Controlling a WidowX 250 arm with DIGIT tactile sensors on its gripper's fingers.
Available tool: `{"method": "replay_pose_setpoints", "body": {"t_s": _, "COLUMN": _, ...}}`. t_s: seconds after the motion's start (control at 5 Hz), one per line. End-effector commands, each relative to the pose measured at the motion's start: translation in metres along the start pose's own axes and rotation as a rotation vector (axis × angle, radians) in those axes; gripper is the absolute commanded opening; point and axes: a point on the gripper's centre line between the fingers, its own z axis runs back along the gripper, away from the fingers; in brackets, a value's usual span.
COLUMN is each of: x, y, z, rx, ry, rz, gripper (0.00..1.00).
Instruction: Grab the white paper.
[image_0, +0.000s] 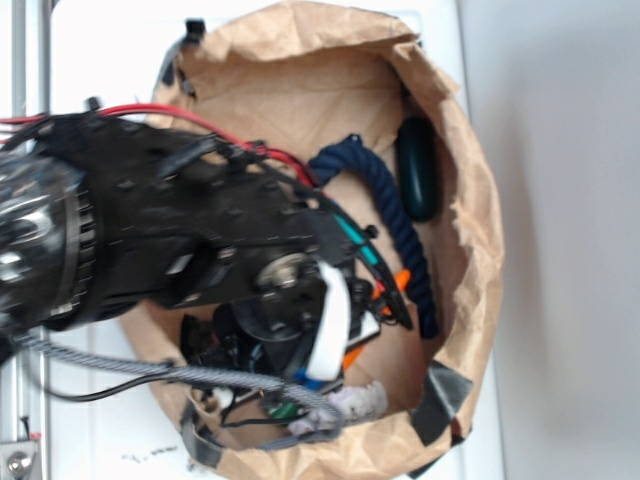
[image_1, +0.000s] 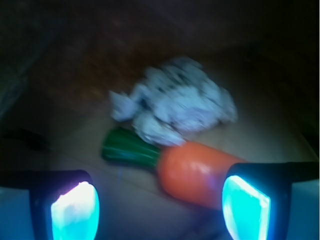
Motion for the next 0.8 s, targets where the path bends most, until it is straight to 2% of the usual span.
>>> {"method": "replay_pose_setpoints", "body": {"t_s": 0.0, "x": 0.043, "y": -0.002, "z": -0.01, "rx": 0.076, "ry": -0.114, "rz": 0.028, "gripper": 1.0}}
{"method": "replay_pose_setpoints", "body": {"t_s": 0.2, "x": 0.051, "y": 0.021, "z": -0.006, "rx": -0.022, "ry": -0.13, "rz": 0.069, "gripper": 1.0}}
{"method": "replay_pose_setpoints", "body": {"t_s": 0.4, "x": 0.059, "y": 0.036, "z": 0.001, "rx": -0.176, "ry": -0.105, "rz": 0.112, "gripper": 1.0}}
{"method": "replay_pose_setpoints", "body": {"t_s": 0.6, "x": 0.061, "y": 0.03, "z": -0.008, "rx": -0.16, "ry": -0.063, "rz": 0.095, "gripper": 1.0}}
